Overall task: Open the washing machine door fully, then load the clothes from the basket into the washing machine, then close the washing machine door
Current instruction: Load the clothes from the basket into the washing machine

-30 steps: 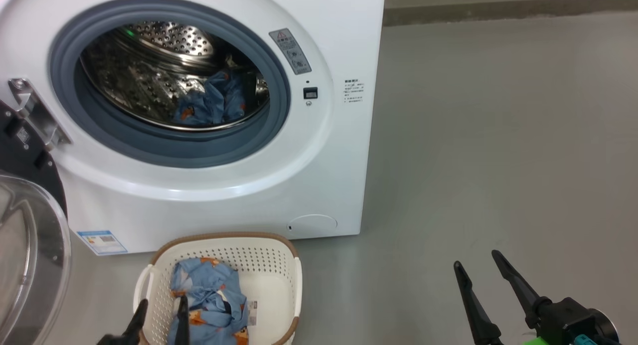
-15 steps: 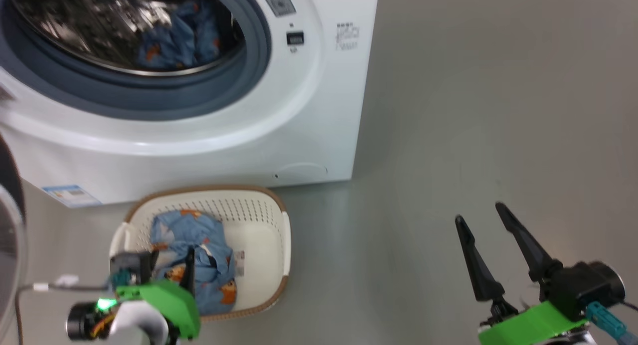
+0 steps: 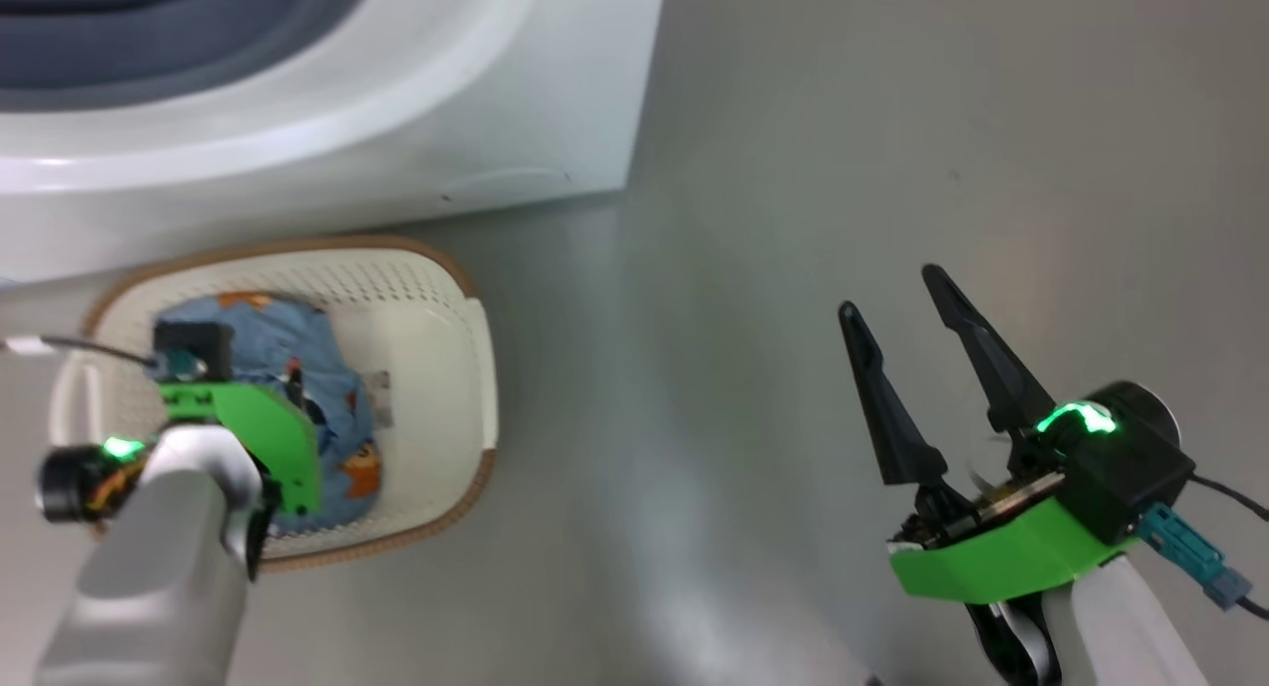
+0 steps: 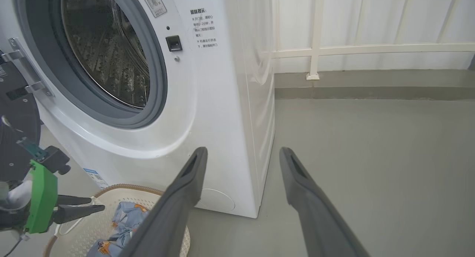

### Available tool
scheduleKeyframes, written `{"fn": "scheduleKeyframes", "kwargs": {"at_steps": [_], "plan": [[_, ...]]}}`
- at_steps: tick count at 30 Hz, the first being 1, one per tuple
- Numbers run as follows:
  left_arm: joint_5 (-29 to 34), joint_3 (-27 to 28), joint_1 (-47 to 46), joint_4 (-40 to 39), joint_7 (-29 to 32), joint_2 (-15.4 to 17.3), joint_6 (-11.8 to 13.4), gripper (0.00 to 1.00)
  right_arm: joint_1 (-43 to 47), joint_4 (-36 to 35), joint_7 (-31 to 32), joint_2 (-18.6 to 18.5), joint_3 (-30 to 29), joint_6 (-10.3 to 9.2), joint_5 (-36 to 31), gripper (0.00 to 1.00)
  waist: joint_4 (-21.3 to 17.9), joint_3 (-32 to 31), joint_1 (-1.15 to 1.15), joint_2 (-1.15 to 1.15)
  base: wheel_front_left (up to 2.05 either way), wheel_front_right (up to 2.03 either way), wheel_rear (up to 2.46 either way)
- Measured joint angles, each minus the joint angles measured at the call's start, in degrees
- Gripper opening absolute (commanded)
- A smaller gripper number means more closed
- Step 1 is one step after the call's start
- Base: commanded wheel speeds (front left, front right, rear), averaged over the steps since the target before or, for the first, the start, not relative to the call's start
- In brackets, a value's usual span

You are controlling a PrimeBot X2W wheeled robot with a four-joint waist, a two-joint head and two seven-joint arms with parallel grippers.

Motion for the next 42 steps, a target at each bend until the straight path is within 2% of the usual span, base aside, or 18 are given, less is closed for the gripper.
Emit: {"fn": "scheduleKeyframes", "kwargs": {"at_steps": [5, 9, 18, 28, 29, 30, 32, 33, 34, 42], "plan": [[1.6, -1.0, -6.6, 5.3, 3.7, 2.3, -0.4, 1.0, -3.2, 0.5, -0.7, 0.5, 1.1, 0.01, 1.4, 1.0, -2.8, 5.7, 0.0, 0.0, 0.0, 0.0, 0.0], [2.0, -1.2, -10.8, 8.6, 6.7, 5.6, -0.5, 1.0, -5.6, 0.9, -0.7, 1.1, 2.4, 0.0, 2.9, 1.0, -5.3, 10.3, 0.0, 0.0, 0.0, 0.0, 0.0], [0.7, 0.9, -17.1, 11.2, 10.0, 11.9, -0.3, 1.0, -8.9, -0.2, -0.7, 2.2, 2.9, 0.0, 5.5, 1.0, -11.1, 19.8, 0.0, 0.0, 0.0, 0.0, 0.0], [-0.5, 1.5, -18.2, 11.8, 11.4, 12.6, 1.8, 1.0, -10.0, -0.2, -0.7, 2.7, 4.0, 0.01, 6.6, 1.0, -15.9, 26.9, 0.0, 0.0, 0.0, 0.0, 0.0], [-0.5, 1.6, -18.2, 11.8, 11.3, 12.6, 1.8, 0.89, -10.0, -0.2, -0.7, 2.7, 3.9, 0.0, 6.6, 1.0, -16.2, 27.3, 0.0, 0.0, 0.0, 0.0, 0.0], [-0.8, 1.6, -18.2, 11.8, 11.3, 12.6, 1.9, 0.58, -10.0, -0.2, -0.7, 2.7, 3.9, 0.0, 6.6, 1.0, -16.5, 27.6, 0.0, 0.0, 0.0, 0.0, 0.0], [-1.0, 1.6, -18.2, 11.8, 11.3, 12.7, 2.2, 0.27, -10.0, -0.2, -0.7, 2.8, 3.9, 0.0, 6.6, 1.0, -16.9, 28.1, 0.0, 0.0, 0.0, 0.0, 0.0], [-1.0, 1.6, -18.2, 11.8, 11.1, 12.7, 2.2, 0.04, -10.0, -0.2, -0.7, 2.8, 3.9, 0.0, 6.6, 1.0, -17.0, 28.2, 0.0, 0.0, 0.0, 0.0, 0.0], [-1.0, 1.6, -18.2, 11.8, 11.1, 12.8, 2.4, 0.0, -10.0, -0.2, -0.7, 2.8, 3.8, 0.0, 6.6, 1.0, -17.0, 28.3, 0.0, 0.0, 0.0, 0.0, 0.0], [-0.9, 0.5, -18.2, 11.9, 10.5, 12.8, 3.2, 0.0, -11.0, -0.1, -0.7, 2.8, 3.6, 0.0, 6.7, 1.0, -16.5, 27.7, 0.0, 0.0, 0.0, 0.0, 0.0]]}}
